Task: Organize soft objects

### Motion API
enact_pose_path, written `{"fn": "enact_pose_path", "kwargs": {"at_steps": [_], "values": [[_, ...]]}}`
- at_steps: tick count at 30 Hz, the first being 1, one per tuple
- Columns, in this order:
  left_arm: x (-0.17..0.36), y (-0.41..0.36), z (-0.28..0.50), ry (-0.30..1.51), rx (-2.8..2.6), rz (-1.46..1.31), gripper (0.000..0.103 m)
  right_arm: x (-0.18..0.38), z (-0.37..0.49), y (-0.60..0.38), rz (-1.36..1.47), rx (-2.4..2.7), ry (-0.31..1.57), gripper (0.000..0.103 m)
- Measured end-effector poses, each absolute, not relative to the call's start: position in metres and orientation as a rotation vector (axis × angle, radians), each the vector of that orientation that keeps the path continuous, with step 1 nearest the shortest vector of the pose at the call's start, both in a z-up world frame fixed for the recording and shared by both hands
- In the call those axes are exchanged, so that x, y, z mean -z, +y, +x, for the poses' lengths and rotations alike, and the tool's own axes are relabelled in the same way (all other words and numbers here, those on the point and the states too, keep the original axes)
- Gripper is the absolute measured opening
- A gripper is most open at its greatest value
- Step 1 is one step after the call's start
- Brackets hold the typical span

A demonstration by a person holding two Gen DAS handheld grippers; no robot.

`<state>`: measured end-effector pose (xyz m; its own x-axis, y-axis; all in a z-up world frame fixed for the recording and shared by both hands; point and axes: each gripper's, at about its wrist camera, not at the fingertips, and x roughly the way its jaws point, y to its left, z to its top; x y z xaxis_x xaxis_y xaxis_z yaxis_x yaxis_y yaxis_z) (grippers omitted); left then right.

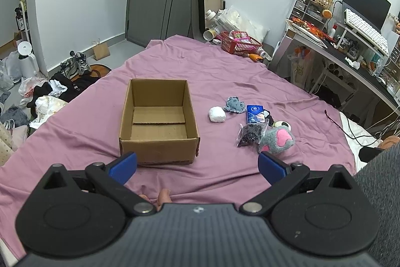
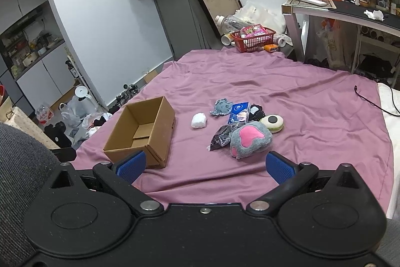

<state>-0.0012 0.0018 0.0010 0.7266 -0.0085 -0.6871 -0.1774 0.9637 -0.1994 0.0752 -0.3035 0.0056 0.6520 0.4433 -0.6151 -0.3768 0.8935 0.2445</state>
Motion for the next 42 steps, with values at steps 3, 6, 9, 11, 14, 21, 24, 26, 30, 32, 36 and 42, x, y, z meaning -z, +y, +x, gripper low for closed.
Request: {"fn": "enact_pose_path", "kwargs": {"at_steps": [3, 6, 9, 11, 14, 21, 24, 26, 30, 32, 36, 42], "values": [[-0.001, 0.002, -0.001, 0.755, -0.094, -0.262, 0.102, -0.006, 0.075, -0.303, 0.093, -0.464, 0.715, 0.103], [-0.001, 0.002, -0.001, 0.756, -0.093, -0.262, 0.102, -0.007, 0.074, -0.301, 0.09, -0.459, 0.706, 0.103], [0.001, 0.004, -0.002, 0.757, -0.089, -0.259, 0.102, -0.007, 0.074, -0.3, 0.091, -0.448, 0.697, 0.103], [0.002, 0.004, -0.001, 0.759, -0.086, -0.259, 0.102, -0.006, 0.073, -0.3, 0.091, -0.444, 0.689, 0.103], [0.002, 0.003, -0.001, 0.759, -0.087, -0.258, 0.102, -0.006, 0.073, -0.3, 0.093, -0.441, 0.687, 0.103], [0.001, 0.0, -0.001, 0.753, -0.081, -0.252, 0.102, -0.004, 0.075, -0.301, 0.1, -0.44, 0.692, 0.103], [0.0, 0.0, -0.002, 0.735, -0.07, -0.259, 0.102, -0.004, 0.075, -0.301, 0.104, -0.44, 0.698, 0.103], [0.0, 0.0, -0.001, 0.737, -0.063, -0.26, 0.102, -0.003, 0.076, -0.302, 0.112, -0.444, 0.709, 0.103], [0.0, -0.001, 0.0, 0.737, -0.057, -0.241, 0.102, -0.002, 0.078, -0.302, 0.118, -0.456, 0.718, 0.103], [0.001, -0.001, 0.001, 0.739, -0.057, -0.237, 0.102, 0.0, 0.078, -0.302, 0.118, -0.468, 0.721, 0.103], [0.002, 0.002, 0.006, 0.742, -0.056, -0.229, 0.102, 0.001, 0.08, -0.302, 0.108, -0.489, 0.725, 0.103], [0.004, -0.002, 0.024, 0.762, -0.003, -0.171, 0.102, 0.007, 0.087, -0.307, 0.109, -0.484, 0.741, 0.103]]}}
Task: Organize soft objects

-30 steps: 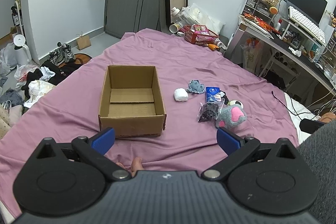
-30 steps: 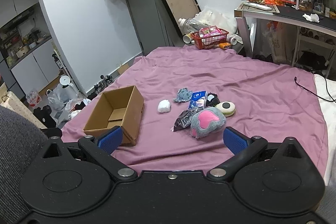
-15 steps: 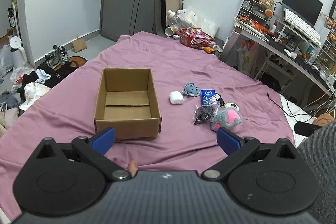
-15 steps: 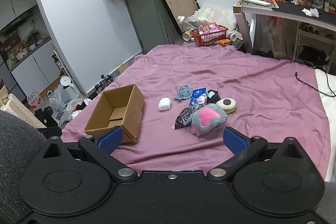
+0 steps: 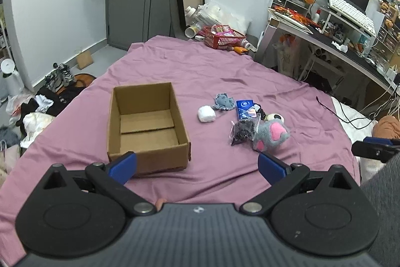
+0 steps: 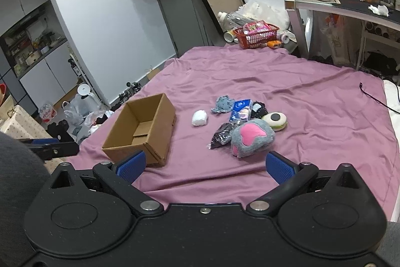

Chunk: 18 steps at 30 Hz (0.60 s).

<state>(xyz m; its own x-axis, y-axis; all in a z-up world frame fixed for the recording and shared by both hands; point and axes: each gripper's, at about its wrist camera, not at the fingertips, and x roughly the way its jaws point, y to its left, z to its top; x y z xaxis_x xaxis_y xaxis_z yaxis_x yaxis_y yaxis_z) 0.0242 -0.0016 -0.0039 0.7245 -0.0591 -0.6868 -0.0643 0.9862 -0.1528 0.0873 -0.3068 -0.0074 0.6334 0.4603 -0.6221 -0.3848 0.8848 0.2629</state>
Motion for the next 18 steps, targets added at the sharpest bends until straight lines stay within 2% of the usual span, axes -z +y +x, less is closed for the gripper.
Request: {"fn": "enact_pose_path", "kwargs": {"at_steps": [18], "values": [[0.025, 0.008, 0.097, 0.792, 0.082, -0.175, 0.102, 0.039, 0.131, -0.315, 0.178, -0.445, 0.807, 0.103]]}}
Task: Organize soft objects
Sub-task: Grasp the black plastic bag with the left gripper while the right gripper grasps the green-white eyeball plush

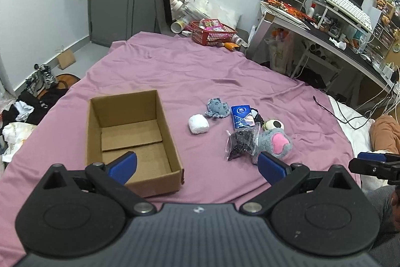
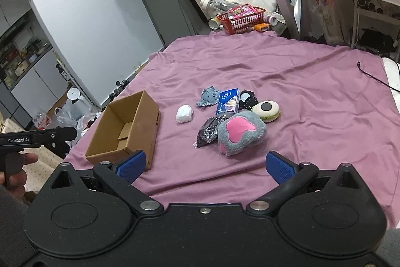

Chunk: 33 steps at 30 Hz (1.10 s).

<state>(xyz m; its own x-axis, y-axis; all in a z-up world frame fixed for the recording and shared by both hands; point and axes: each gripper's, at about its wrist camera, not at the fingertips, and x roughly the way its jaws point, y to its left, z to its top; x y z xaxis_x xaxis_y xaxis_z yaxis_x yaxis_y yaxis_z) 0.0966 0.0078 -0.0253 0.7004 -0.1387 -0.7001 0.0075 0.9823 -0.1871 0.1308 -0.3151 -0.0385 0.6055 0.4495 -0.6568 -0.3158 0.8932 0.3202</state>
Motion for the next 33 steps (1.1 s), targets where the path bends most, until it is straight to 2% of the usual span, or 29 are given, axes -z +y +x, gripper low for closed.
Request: {"fn": "enact_pose_path", "kwargs": {"at_steps": [9, 18, 22, 33], "values": [[0.037, 0.003, 0.133, 0.79, 0.126, -0.161, 0.1, 0.048, 0.157, -0.313, 0.215, -0.418, 0.806, 0.102], [0.054, -0.003, 0.165, 0.799, 0.156, -0.161, 0.1, 0.064, 0.185, -0.308, 0.236, -0.402, 0.841, 0.096], [0.066, -0.011, 0.179, 0.819, 0.186, -0.149, 0.099, 0.072, 0.198, -0.313, 0.25, -0.375, 0.857, 0.089], [0.098, -0.034, 0.221, 0.866, 0.232, -0.158, 0.095, 0.091, 0.229, -0.325, 0.265, -0.307, 0.879, 0.085]]}}
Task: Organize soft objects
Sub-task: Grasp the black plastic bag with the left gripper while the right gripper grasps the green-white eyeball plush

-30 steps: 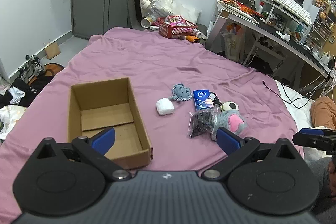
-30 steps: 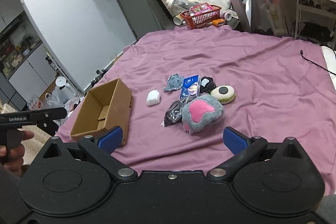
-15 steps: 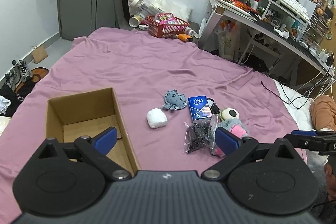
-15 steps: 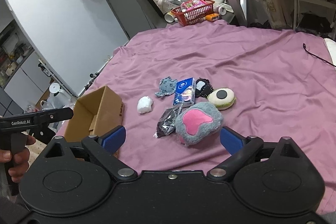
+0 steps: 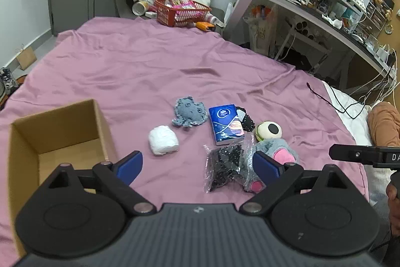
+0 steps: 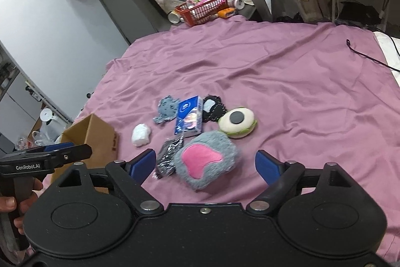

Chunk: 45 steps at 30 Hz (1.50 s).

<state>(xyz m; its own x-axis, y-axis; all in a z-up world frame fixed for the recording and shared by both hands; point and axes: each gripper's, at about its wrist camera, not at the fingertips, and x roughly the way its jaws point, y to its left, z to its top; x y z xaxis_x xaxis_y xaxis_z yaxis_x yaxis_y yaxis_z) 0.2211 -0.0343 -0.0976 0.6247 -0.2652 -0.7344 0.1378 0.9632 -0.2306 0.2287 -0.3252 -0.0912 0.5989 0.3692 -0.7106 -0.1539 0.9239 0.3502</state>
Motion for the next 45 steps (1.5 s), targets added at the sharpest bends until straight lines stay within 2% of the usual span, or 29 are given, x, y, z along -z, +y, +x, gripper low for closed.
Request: {"fn": "enact_pose_path", "kwargs": {"at_steps": [9, 11, 23, 33, 36, 38, 40, 42, 44, 45], "values": [[0.13, -0.054, 0.247, 0.919, 0.259, -0.166, 0.088, 0.106, 0.252, -0.332, 0.268, -0.303, 0.886, 0.077], [0.138, -0.058, 0.252, 0.937, 0.262, -0.17, 0.084, 0.111, 0.258, -0.333, 0.27, -0.306, 0.894, 0.075], [0.183, -0.071, 0.286, 1.043, 0.246, -0.213, 0.069, 0.142, 0.295, -0.338, 0.294, -0.273, 0.956, 0.074], [0.21, -0.088, 0.3, 1.088, 0.296, -0.239, 0.066, 0.166, 0.328, -0.334, 0.304, -0.258, 1.002, 0.074], [0.212, -0.092, 0.299, 1.086, 0.317, -0.23, 0.056, 0.173, 0.336, -0.332, 0.306, -0.253, 1.016, 0.072], [0.211, -0.094, 0.298, 1.08, 0.328, -0.232, 0.044, 0.178, 0.341, -0.33, 0.308, -0.248, 1.025, 0.071], [0.209, -0.092, 0.297, 1.074, 0.345, -0.26, 0.038, 0.182, 0.345, -0.328, 0.31, -0.251, 1.03, 0.07], [0.206, -0.09, 0.295, 1.068, 0.344, -0.278, 0.035, 0.186, 0.349, -0.324, 0.304, -0.258, 1.031, 0.063], [0.201, -0.089, 0.292, 1.049, 0.331, -0.274, 0.032, 0.192, 0.353, -0.321, 0.299, -0.261, 1.037, 0.046], [0.198, -0.088, 0.29, 1.037, 0.325, -0.271, 0.032, 0.194, 0.354, -0.32, 0.292, -0.255, 1.033, 0.043]]}}
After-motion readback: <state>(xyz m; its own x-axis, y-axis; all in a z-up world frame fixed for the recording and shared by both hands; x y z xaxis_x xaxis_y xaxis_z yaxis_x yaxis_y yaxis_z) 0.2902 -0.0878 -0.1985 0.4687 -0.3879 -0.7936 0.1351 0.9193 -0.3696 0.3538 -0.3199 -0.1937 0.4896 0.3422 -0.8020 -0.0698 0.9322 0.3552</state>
